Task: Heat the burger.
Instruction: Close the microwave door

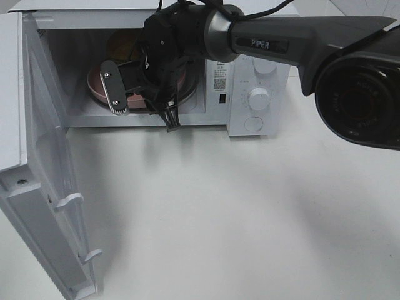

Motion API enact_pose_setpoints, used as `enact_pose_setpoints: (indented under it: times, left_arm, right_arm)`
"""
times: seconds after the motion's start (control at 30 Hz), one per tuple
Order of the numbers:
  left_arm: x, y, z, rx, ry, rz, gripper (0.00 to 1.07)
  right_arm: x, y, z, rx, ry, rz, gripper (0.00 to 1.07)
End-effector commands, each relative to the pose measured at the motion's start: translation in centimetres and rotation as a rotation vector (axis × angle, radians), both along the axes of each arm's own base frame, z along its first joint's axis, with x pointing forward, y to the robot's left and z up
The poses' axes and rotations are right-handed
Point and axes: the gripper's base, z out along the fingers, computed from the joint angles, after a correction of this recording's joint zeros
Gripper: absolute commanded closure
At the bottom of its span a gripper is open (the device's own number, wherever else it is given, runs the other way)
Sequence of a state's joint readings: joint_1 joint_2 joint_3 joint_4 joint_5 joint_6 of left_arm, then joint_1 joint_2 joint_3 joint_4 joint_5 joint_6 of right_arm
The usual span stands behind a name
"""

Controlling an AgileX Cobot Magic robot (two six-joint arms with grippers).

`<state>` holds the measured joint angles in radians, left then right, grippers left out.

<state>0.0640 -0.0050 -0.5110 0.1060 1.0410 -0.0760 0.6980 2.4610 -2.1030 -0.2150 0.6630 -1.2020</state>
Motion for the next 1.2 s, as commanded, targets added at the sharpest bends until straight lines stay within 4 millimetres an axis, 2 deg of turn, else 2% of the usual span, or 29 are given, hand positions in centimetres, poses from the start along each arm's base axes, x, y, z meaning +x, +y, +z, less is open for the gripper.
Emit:
enact_pose_setpoints:
  times: [0.03,0.1,0.17,0.2,0.23,0.27,0.43,0.9,1.2]
  left_arm:
    - [-0.2,0.0,-0.1,0.003,-0.016,0.004,0.07]
    - [-0.2,0.0,-0.1,0.003,-0.016,0.004,0.07]
    - [-0.2,0.0,-0.1,0.004,-0.016,0.004,0.07]
    - [-0.2,0.0,-0.1,0.004,-0.016,0.004,0.07]
    - [-0.2,0.0,-0.1,0.004,-0.016,0.004,0.07]
    - [-0.2,0.0,-0.1,0.004,-0.016,0.004,0.07]
    - [-0.2,0.0,-0.1,0.004,-0.016,0.004,0.07]
    - [-0.2,0.0,-0.1,0.004,-0.016,0.004,0.07]
    - [-0.2,0.0,-0.1,0.004,-0.016,0.004,0.07]
  right_arm:
    - [-0.2,-0.1,0.8,0.012,0.02,-0.025,0.67]
    - [-0.2,-0.2,1.4,0.03,0.014,-0.039,0.63]
    - [-0.5,-0.4,2.2,0.05,0.011,-0.057,0.53]
    - [-0.5,-0.4,2.2,0.05,0.011,-0.057,0.53]
    - [-0.9,-0.7,2.4,0.045,0.023,-0.065,0.46]
    - [-1.0,-0.8,2.5,0.046,0.028,-0.073,0.43]
    - [-1.8,-1.4,2.6,0.056,0.045,-0.098,0.34]
    - [-4.5,-3.4,4.0,0.077,0.063,-0.114,0.32]
    - [-7.5,-5.8,5.1,0.121,0.058,-0.143,0.32]
